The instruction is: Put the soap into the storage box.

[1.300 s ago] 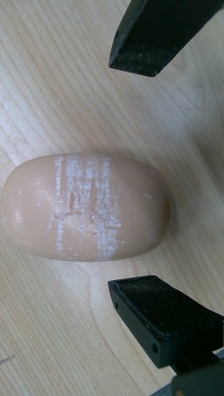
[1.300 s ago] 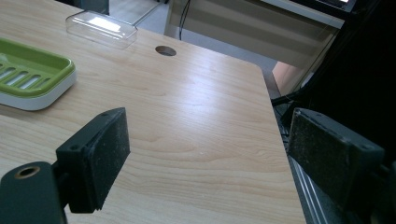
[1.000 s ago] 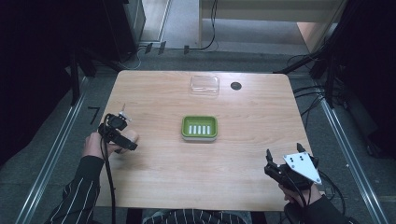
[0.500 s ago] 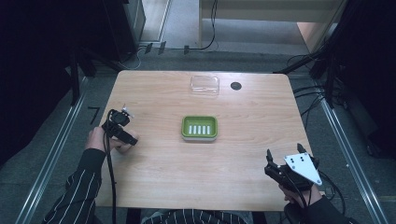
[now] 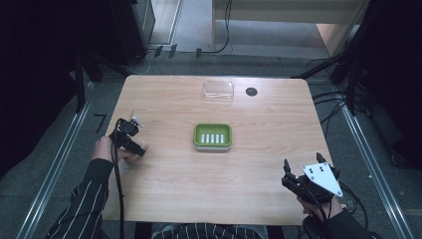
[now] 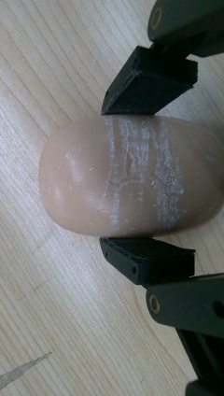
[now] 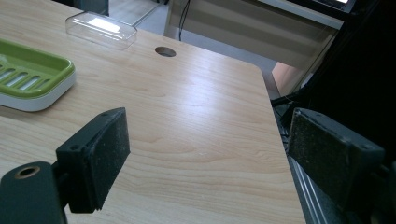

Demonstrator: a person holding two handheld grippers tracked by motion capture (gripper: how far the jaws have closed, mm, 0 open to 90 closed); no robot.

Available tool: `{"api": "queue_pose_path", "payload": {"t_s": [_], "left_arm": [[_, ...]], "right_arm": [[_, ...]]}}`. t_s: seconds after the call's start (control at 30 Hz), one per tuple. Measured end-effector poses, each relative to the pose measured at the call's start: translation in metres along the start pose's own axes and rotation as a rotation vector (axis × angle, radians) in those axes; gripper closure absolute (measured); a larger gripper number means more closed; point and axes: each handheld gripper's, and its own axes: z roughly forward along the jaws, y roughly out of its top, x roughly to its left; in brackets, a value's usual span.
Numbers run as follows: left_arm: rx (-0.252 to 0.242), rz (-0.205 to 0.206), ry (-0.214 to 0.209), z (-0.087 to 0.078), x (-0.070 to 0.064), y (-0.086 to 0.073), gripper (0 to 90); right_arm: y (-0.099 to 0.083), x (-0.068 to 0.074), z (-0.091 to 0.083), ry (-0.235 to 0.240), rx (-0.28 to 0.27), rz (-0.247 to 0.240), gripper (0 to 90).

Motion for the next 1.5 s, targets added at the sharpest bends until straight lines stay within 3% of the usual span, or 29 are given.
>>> {"api": "queue_pose_path", "payload": {"t_s": [0.13, 0.4, 0.6, 0.9, 1.17, 1.5], "left_arm": [[0.0, 0.01, 0.03, 0.0, -0.004, 0.0, 33.2], [-0.027, -0.01, 0.004, 0.001, 0.0, -0.003, 33.4], [-0.009, -0.01, 0.013, 0.002, -0.001, -0.001, 33.4], [-0.015, 0.007, 0.006, 0.002, 0.0, -0.001, 33.6], [-0.016, 0.049, 0.008, -0.001, -0.009, 0.003, 33.7], [-0.048, 0.08, 0.009, -0.017, -0.012, 0.005, 33.7]], "right_arm": [[0.0, 0.001, -0.001, 0.002, -0.004, 0.0, 13.6], [0.0, 0.0, -0.001, 0.002, -0.002, -0.003, 13.6], [0.0, 0.0, -0.001, -0.003, 0.002, 0.001, 13.6], [0.0, 0.0, -0.001, 0.0, 0.001, 0.005, 13.6], [0.0, 0.0, 0.0, 0.003, 0.001, 0.006, 13.6], [-0.001, -0.001, -0.001, -0.002, 0.0, 0.012, 13.6]]}}
